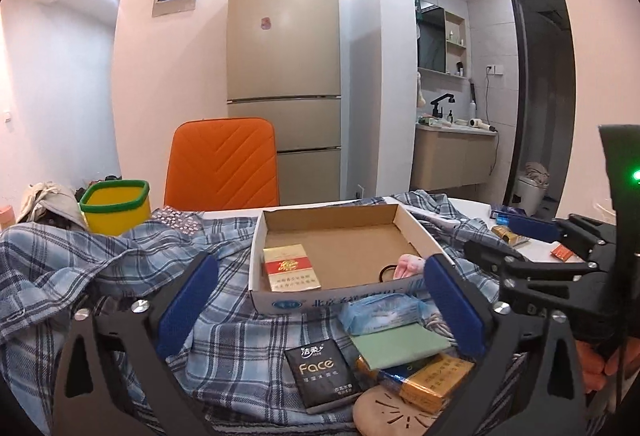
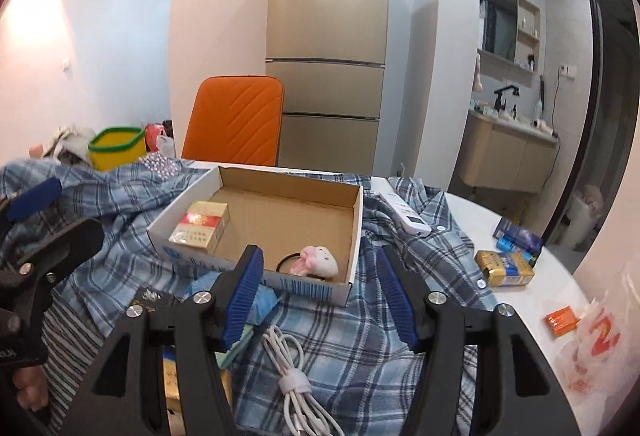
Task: Organize soft objects
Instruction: 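Grasp the white cable with the right gripper while the left reaches the black Face tissue pack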
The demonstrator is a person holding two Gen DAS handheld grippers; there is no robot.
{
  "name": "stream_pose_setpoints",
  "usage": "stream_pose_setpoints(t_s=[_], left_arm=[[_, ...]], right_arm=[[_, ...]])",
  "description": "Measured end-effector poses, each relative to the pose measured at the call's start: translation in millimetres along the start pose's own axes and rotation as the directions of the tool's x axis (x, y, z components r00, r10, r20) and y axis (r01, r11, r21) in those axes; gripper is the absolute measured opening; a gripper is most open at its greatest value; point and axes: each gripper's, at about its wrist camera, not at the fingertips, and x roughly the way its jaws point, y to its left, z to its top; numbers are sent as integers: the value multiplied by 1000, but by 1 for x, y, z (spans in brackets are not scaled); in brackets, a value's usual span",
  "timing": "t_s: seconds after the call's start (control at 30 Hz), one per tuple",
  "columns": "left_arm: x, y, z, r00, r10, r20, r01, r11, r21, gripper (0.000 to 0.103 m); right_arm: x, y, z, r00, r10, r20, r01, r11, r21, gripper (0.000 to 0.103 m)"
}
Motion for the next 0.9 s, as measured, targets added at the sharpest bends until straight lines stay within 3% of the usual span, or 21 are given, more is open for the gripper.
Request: stream_pose_setpoints(t_s=[0.13,0.3,0.37,0.43,0.63,0.7,0.8,0.9], left_arm=[[0,11,0,1000,5,-4,-5,998,-55,103],[2,20,0,1000,-9,-26,7,996,-93,103],[1,18,0,1000,-7,-28,5,997,-82,103],[1,14,-1,1000,-5,-28,3,998,-66,103],[2,16,-1,999,1,-36,-4,997,-78,103],[3,18,-1,999,0,-41,-3,996,-84,103],[4,19,-1,999,3,-46,-7,996,-86,103],[7,21,-2,998,5,-61,-11,996,-90,103]], right_arm=[[0,-4,-4,1000,9,-28,-9,1000,4,70],[14,-14,-11,991,45,-127,-38,998,57,70],[27,-11,-18,977,10,-211,-5,1000,23,70],[37,-9,-24,960,30,-280,-27,1000,17,70],[50,-1,-36,927,70,-369,-76,997,0,69],[56,1,-40,911,79,-405,-87,996,-2,58],[63,2,-47,887,96,-452,-102,995,9,50],[64,2,-48,883,95,-459,-103,995,8,48]])
